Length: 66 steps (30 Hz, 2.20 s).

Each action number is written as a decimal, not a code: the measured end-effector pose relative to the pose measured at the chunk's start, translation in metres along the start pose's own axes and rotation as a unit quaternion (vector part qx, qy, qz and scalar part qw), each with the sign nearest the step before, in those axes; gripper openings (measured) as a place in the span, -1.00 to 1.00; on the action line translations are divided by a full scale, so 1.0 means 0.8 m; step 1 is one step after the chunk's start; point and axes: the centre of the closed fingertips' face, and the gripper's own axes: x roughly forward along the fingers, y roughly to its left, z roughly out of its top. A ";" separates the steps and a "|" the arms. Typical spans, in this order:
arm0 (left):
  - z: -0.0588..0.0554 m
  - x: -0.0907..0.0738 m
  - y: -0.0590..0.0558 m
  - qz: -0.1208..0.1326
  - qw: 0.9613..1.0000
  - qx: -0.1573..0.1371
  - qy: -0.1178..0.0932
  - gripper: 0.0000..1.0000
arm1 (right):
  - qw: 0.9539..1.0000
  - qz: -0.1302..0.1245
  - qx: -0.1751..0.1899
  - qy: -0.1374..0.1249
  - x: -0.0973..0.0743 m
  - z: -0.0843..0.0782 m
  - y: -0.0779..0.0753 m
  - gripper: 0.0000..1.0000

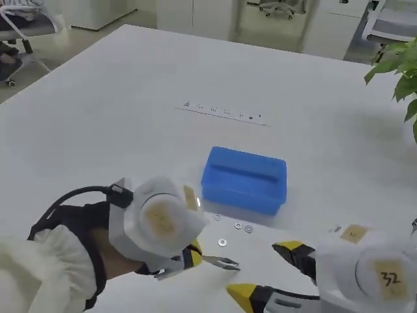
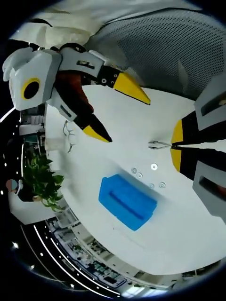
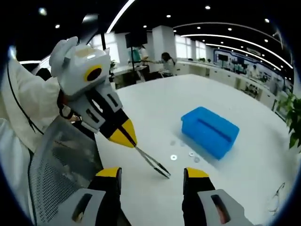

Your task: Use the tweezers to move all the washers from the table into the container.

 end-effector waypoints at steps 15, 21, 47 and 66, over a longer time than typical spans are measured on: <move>0.022 -0.025 -0.026 -0.026 0.999 0.005 -0.018 -1.00 | 0.993 0.080 -0.085 0.028 0.053 -0.005 0.040 -0.66; 0.022 -0.026 -0.032 -0.042 0.998 0.034 -0.015 -1.00 | 0.988 0.091 -0.116 0.044 0.065 -0.008 0.050 -0.81; 0.044 -0.066 0.030 0.043 0.980 -0.098 -0.167 -0.69 | 0.995 0.037 -0.094 0.014 0.076 0.034 0.018 -0.93; -0.039 -0.110 0.043 0.174 0.932 -0.256 -0.187 0.50 | 0.998 -0.019 0.032 -0.058 0.106 0.090 -0.079 -0.92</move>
